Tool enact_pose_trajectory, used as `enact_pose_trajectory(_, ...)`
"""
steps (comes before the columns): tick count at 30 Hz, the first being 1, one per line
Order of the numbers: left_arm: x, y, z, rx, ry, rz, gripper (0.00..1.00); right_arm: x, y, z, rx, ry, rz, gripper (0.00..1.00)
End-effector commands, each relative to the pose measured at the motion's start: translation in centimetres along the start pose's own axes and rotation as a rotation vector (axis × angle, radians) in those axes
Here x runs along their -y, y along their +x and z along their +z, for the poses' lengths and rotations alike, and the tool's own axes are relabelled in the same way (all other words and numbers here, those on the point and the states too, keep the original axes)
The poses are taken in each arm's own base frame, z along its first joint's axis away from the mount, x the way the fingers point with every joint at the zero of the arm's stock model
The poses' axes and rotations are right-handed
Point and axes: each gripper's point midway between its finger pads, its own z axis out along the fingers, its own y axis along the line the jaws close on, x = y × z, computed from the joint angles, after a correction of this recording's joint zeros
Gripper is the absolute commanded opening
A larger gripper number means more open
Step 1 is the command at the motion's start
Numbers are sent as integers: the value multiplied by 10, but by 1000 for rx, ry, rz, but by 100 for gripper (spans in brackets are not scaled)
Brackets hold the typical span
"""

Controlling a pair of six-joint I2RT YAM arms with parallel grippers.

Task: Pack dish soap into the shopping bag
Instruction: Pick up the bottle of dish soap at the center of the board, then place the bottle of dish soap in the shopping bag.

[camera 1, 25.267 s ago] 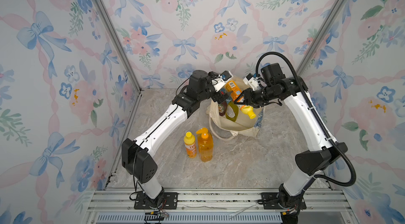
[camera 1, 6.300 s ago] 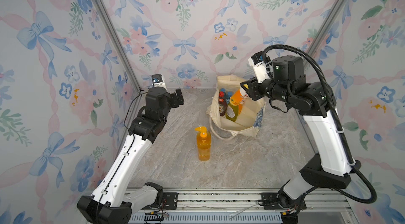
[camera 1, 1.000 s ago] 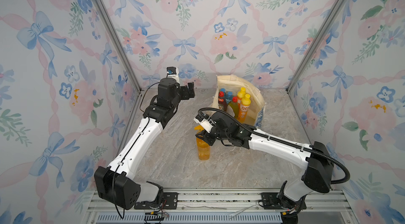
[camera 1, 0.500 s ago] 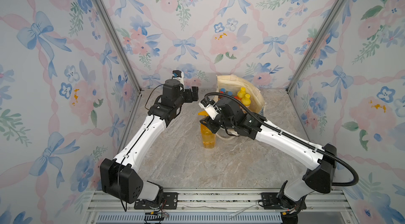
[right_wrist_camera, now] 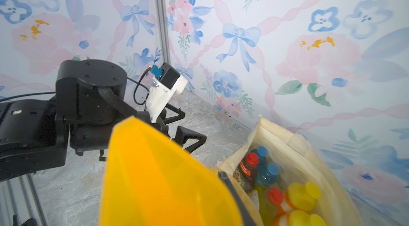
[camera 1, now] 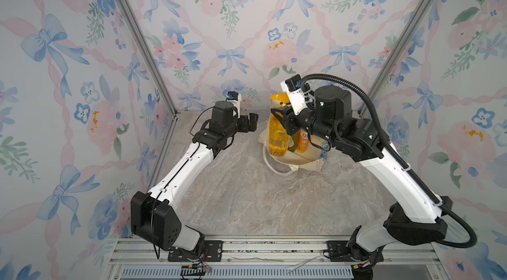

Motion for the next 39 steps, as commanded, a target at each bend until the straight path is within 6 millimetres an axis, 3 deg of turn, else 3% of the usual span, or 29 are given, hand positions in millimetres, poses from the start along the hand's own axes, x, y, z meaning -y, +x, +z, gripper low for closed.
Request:
enact_pose_trajectory(1,22,23,8,-71,68,55,98,32,-55,-32,164,116,12,0)
enact_pose_trajectory(8,34,52,20,-146,108,69,98,72,-39,-24,118,213,45,0)
enact_pose_trajectory(19,61,86,33,-261,224,111,87,123,22,0,15,313,136,0)
enact_pose_trajectory(28,74,101,35,-315,298,128,48,148,69,5,-99,386,120,0)
enact_pose_trajectory(39,92,87,36,-289,327,119,0,179,110,0,-136,437,118,0)
